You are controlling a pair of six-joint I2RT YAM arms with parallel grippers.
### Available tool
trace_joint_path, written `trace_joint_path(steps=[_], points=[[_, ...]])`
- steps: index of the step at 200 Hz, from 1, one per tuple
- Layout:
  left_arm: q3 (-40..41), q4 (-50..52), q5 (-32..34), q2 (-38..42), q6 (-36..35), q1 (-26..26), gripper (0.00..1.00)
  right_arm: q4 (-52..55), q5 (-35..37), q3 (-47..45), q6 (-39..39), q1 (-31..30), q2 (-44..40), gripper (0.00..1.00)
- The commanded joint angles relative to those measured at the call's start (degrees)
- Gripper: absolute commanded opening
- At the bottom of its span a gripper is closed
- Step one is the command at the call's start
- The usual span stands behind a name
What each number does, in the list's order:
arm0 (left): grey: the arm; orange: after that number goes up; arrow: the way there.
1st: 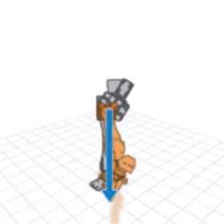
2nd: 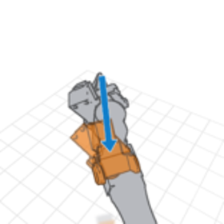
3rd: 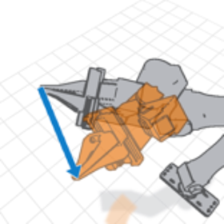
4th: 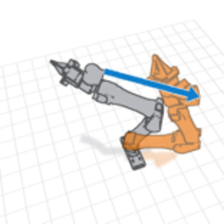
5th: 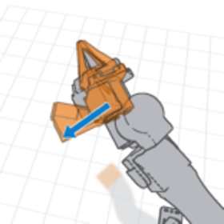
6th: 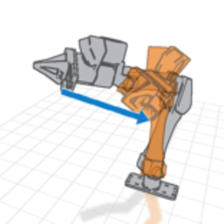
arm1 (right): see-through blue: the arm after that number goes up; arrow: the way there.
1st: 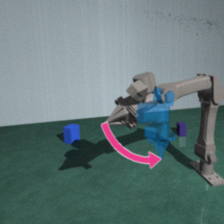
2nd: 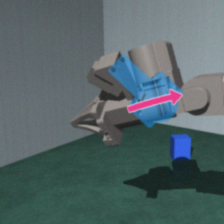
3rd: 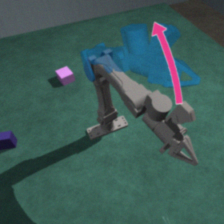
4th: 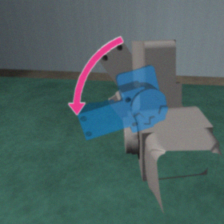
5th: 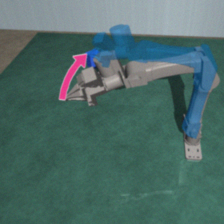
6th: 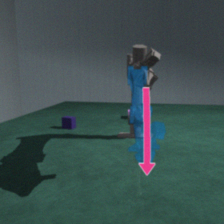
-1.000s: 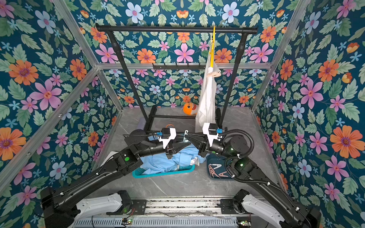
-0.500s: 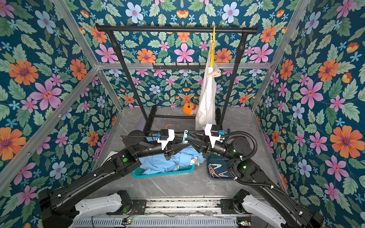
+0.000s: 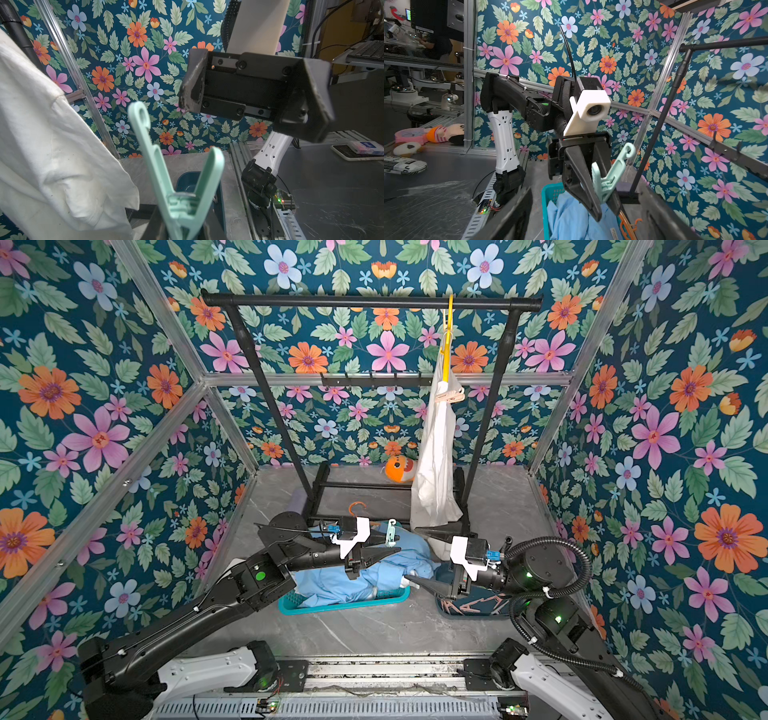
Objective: Use clothespins to secure the t-shirt on both sides of the hanger
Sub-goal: Pick up the clothespin from the storage box, then open the clothespin.
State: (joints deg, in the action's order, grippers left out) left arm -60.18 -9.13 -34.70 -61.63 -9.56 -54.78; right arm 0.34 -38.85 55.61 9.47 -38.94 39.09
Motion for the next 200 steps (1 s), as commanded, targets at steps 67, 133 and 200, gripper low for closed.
trace_joint_path(steps=[67,133,200], points=[[-1.1,1.1,-4.6,0.1,-3.5,-0.6,0.00,-6.2,-2.3,2.3,-8.2,-0.1,6.8,0.82],[-1.5,1.1,-6.0,-0.6,-3.4,-0.8,0.00,-8.0,-6.4,2.3,-8.3,-0.1,8.5,0.68],[-1.4,1.1,-6.5,-1.0,-3.1,-0.8,0.00,-9.0,-7.2,2.7,-7.3,0.0,9.7,0.58]])
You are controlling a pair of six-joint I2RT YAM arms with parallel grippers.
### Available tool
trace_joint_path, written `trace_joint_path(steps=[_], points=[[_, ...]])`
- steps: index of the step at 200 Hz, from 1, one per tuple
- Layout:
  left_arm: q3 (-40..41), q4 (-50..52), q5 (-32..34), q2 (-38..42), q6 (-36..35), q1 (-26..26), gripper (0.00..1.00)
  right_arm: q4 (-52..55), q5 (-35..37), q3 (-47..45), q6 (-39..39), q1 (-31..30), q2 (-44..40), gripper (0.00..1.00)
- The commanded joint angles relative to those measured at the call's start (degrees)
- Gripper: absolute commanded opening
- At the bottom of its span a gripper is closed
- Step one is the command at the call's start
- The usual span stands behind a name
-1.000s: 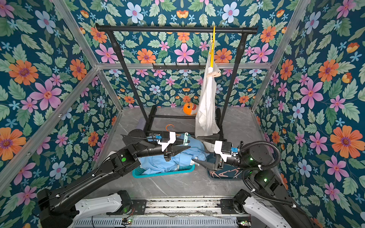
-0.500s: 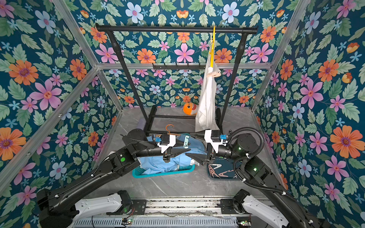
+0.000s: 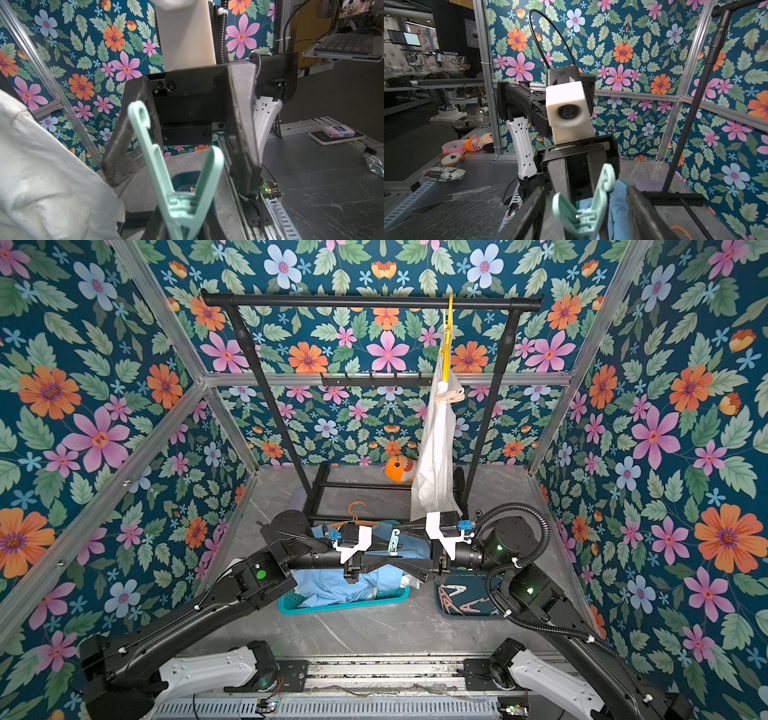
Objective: Use clothespins to secure the t-shirt on both sides of the hanger
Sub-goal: Open the clothespin.
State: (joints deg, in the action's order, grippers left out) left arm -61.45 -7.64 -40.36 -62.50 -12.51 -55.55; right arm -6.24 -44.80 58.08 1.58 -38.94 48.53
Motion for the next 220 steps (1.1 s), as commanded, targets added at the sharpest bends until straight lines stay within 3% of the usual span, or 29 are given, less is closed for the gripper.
trace_joint_path(steps=[1,69,145,182,202,220], points=[[-0.2,-0.4,-0.8,-0.1,-0.1,0.0,0.00,-2.5,-1.2,0.2,0.6,0.0,0.2,0.58],[-0.1,-0.9,-0.9,-0.1,0.0,-0.2,0.00,-4.7,-2.1,-0.5,0.1,-0.1,0.6,0.43],[-0.1,-1.2,-0.4,0.1,0.1,-0.2,0.00,-6.1,-2.7,-1.5,-0.1,-0.1,0.3,0.34],[-0.1,-1.3,-0.4,0.3,0.2,-0.2,0.16,-6.0,-2.1,-2.0,0.0,0.0,0.1,0.32],[-0.2,-1.2,-0.2,0.4,0.2,-0.2,0.17,-6.1,-1.7,-2.1,0.0,-0.1,0.1,0.30],[-0.2,-1.2,-0.2,0.4,0.4,-0.2,0.27,-6.0,-1.0,-2.2,0.0,-0.1,0.0,0.28]])
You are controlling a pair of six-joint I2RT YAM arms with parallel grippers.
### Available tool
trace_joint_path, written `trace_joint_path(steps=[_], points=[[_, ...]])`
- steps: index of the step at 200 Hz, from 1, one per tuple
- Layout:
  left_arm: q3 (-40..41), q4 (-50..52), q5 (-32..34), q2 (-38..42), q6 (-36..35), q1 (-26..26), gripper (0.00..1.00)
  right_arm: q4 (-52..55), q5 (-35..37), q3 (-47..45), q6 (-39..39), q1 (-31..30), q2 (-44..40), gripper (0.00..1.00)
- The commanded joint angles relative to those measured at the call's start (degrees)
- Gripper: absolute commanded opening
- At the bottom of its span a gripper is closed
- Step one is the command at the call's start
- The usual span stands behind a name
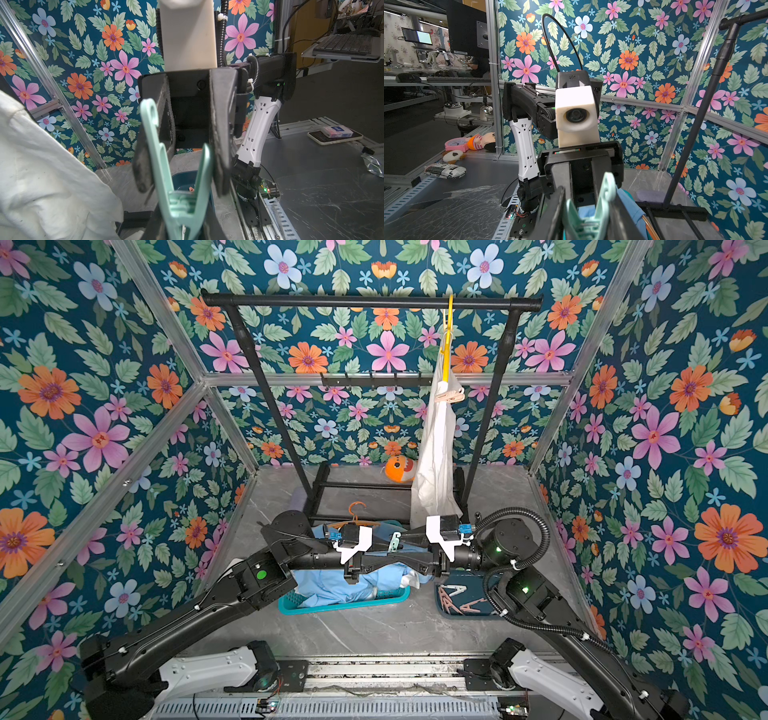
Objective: Use clothespins to secure the t-shirt on both sides of the hanger
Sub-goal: Open the clothespin, then pick up the hanger from the basket.
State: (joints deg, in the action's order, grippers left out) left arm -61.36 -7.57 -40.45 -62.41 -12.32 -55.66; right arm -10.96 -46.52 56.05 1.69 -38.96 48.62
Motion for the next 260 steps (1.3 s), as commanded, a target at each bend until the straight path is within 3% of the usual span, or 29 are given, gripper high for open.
trace_joint_path(steps=[1,68,100,139,182,225,246,260], points=[[-0.2,-1.2,-0.2,0.3,0.2,-0.1,0.28,-1.3,0.8,-0.2,-0.1,-0.1,-0.1,0.28],[-0.7,0.0,0.8,0.4,-1.0,-0.1,0.77,-1.3,2.8,-1.4,-0.1,0.0,-1.0,0.23],[-1.0,3.6,3.6,1.7,-3.2,-0.1,0.89,-1.2,4.5,-2.0,-0.1,-0.1,-2.0,0.14],[-0.7,6.3,6.1,4.9,-5.5,-0.1,0.91,-0.7,6.0,-3.3,0.2,-0.1,-3.4,0.00],[-3.0,14.6,10.8,7.2,-8.7,-0.1,0.91,-0.3,9.1,-5.4,0.0,0.0,-5.3,0.00],[-3.9,21.3,18.2,7.3,-12.5,0.3,0.85,-2.0,15.5,-10.2,-0.2,0.0,-7.1,0.00],[-3.8,24.0,19.5,4.2,-14.7,3.8,0.83,-2.2,18.1,-12.2,-1.1,0.0,-7.8,0.00],[-3.6,24.2,14.5,2.4,-14.7,10.1,0.79,-2.5,18.2,-13.5,-1.6,0.0,-8.2,0.00]])
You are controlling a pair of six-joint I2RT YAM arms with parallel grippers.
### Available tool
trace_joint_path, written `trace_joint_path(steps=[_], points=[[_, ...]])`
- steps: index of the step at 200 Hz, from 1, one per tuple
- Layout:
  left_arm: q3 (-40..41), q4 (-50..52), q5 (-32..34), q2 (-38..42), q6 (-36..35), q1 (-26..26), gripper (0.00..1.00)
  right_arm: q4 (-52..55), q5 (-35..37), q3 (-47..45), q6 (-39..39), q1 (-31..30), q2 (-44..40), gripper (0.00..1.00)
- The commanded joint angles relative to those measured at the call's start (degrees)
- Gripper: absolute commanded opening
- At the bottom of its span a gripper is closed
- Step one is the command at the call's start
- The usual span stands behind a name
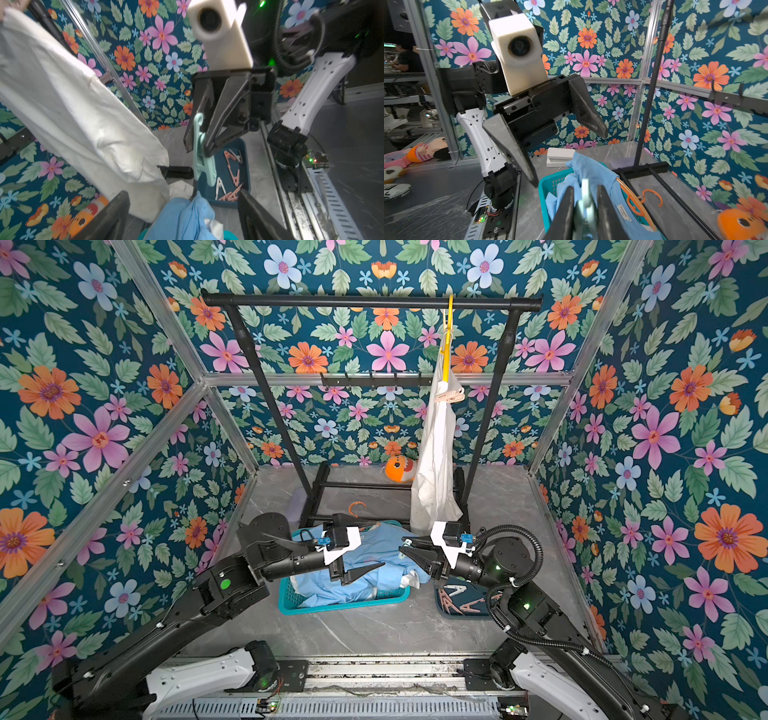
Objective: Use clothespins to secure the t-shirt on both sides of the hanger
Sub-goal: Pick up the hanger from the basket.
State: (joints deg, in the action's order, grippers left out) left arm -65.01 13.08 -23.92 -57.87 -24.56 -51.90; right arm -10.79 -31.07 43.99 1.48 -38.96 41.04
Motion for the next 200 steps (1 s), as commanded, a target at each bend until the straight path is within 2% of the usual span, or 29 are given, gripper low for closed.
trace_joint_path(steps=[1,14,26,54,68,91,120,160,200], points=[[0.0,3.6,-2.5,-2.2,-2.4,7.1,0.79,-2.8,2.8,-1.5,-1.4,0.0,-0.7,0.00],[0.5,3.4,-8.6,-3.8,-2.1,14.8,0.77,-2.8,3.0,-2.6,-1.9,0.0,-0.9,0.00],[0.7,3.8,-11.1,-5.5,-3.4,20.0,0.73,-2.8,3.2,-3.4,-2.3,0.0,-1.1,0.00],[-4.1,12.3,-12.5,-13.3,-7.8,26.3,0.52,-1.7,4.6,-4.5,-3.3,-0.1,-0.5,0.00],[-6.3,16.6,-14.7,-17.5,-8.9,28.7,0.49,-0.1,5.3,-3.9,-4.0,-0.1,0.6,0.00],[-9.9,24.0,-7.9,-23.9,-10.9,29.2,0.51,1.4,6.4,-3.4,-5.3,0.0,2.4,0.00],[-11.2,28.1,3.5,-28.0,-12.4,29.9,0.51,1.1,6.6,-3.9,-6.0,0.0,3.2,0.00],[-11.7,25.2,8.7,-29.1,-12.8,31.1,0.50,0.9,5.6,-4.0,-6.5,-0.1,3.6,0.00],[-14.9,30.2,13.8,-35.1,-14.8,31.0,0.52,0.7,5.2,-4.0,-7.1,0.0,3.7,0.00]])
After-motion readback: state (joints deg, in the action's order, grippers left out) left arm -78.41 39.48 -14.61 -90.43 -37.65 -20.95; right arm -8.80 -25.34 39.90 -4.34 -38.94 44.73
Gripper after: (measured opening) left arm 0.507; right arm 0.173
